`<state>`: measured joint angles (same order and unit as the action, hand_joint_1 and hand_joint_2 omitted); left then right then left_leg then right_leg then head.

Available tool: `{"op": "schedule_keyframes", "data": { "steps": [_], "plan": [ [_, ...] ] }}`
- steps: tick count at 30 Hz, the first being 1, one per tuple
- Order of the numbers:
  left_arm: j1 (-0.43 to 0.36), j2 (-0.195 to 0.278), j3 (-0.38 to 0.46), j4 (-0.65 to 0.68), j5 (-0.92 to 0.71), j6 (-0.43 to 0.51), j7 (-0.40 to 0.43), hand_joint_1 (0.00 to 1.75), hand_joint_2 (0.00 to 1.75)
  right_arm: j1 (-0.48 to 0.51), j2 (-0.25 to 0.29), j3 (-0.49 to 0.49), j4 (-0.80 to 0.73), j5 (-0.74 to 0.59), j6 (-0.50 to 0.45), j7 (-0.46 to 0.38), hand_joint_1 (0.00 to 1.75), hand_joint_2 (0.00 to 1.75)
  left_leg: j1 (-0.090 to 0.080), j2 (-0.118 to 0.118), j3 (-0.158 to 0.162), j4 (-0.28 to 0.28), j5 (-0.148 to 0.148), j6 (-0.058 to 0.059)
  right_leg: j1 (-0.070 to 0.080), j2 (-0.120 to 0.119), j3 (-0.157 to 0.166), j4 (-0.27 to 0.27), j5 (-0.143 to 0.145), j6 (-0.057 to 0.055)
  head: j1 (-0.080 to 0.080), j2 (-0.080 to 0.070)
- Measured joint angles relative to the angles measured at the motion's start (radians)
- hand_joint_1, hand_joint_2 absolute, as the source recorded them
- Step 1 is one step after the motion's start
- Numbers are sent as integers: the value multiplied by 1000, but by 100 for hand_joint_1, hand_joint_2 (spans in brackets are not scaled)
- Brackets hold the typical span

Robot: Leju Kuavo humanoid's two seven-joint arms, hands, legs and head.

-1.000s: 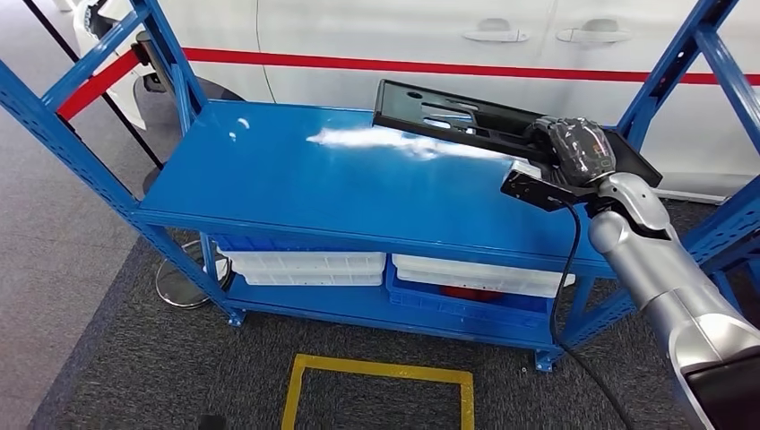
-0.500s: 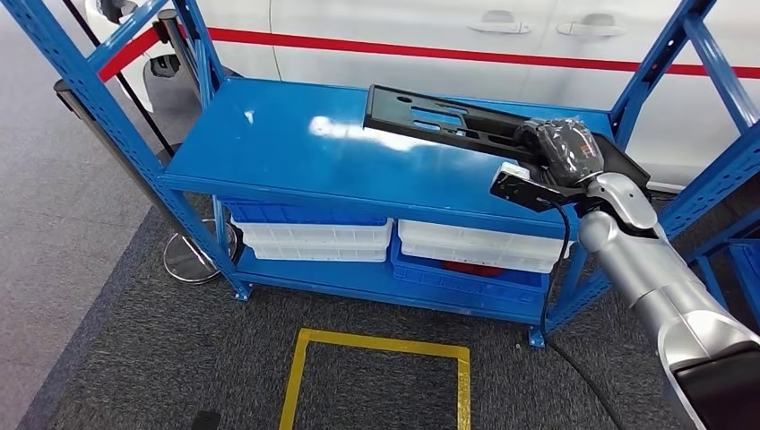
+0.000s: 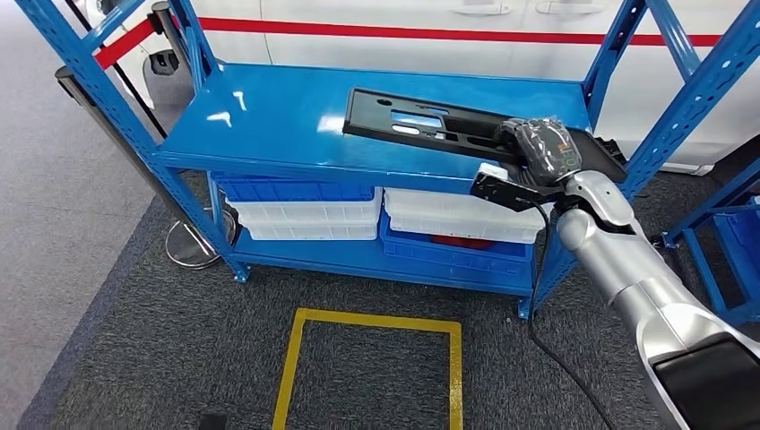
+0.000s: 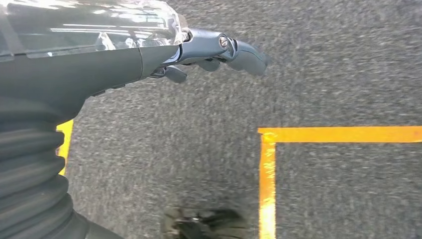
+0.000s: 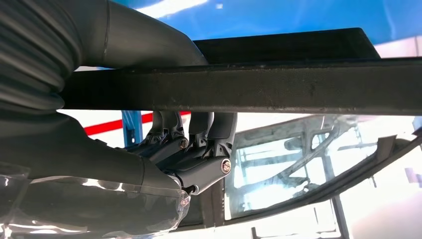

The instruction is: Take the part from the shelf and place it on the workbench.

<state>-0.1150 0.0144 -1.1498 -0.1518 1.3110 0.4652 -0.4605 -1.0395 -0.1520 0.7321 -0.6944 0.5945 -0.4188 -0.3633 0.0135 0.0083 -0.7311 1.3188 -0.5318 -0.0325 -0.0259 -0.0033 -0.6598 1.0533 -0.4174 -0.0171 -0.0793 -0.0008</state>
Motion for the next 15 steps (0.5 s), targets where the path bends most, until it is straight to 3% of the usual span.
{"op": "schedule_keyframes", "data": {
  "steps": [2,4,5,8,9,10,12,13,14,15],
  "plan": [
    [-2,0,0,0,1,1,0,0,175,0,6,2,2,2,-1,2,175,175,-2,-3,100,-121,35,12,2,2,-21,0,20,5,0,0],
    [-3,1,0,0,3,2,-2,0,175,-1,12,2,2,6,-5,7,175,175,-8,-8,191,-254,30,24,3,2,-29,-4,39,15,0,0],
    [-2,1,0,0,4,2,-3,0,175,-1,16,2,2,10,-7,11,175,175,-11,-10,209,-288,24,28,1,2,-30,-9,48,21,0,0],
    [-1,0,0,0,5,2,-6,0,175,0,23,3,4,17,-9,14,175,175,-15,-8,199,-312,54,43,1,3,-34,-27,71,40,0,0],
    [-1,-1,0,0,5,2,-7,0,175,0,23,3,5,17,-9,14,175,175,-12,-5,192,-321,70,50,2,4,-42,-17,51,44,1,0],
    [-2,-2,0,0,4,2,-8,0,175,1,22,3,7,17,-9,14,175,175,-10,-2,181,-329,87,57,4,4,-55,14,12,46,1,0],
    [-2,-4,0,0,2,2,-9,0,175,2,19,2,11,15,-10,14,175,175,-11,0,153,-332,114,68,4,4,-87,134,-95,46,2,0],
    [-2,-4,0,0,0,2,-8,0,175,4,17,2,13,15,-10,13,175,175,-14,0,137,-331,125,69,4,4,-98,199,-128,47,2,0],
    [-2,-5,0,0,-1,2,-8,0,175,7,14,2,15,14,-10,11,175,175,-16,0,121,-329,136,70,4,4,-99,246,-135,48,2,0],
    [-2,-5,0,0,-1,2,-7,0,175,10,10,2,17,12,-10,9,175,175,-18,0,105,-326,146,70,4,4,-86,263,-118,48,2,0]
  ]
}}
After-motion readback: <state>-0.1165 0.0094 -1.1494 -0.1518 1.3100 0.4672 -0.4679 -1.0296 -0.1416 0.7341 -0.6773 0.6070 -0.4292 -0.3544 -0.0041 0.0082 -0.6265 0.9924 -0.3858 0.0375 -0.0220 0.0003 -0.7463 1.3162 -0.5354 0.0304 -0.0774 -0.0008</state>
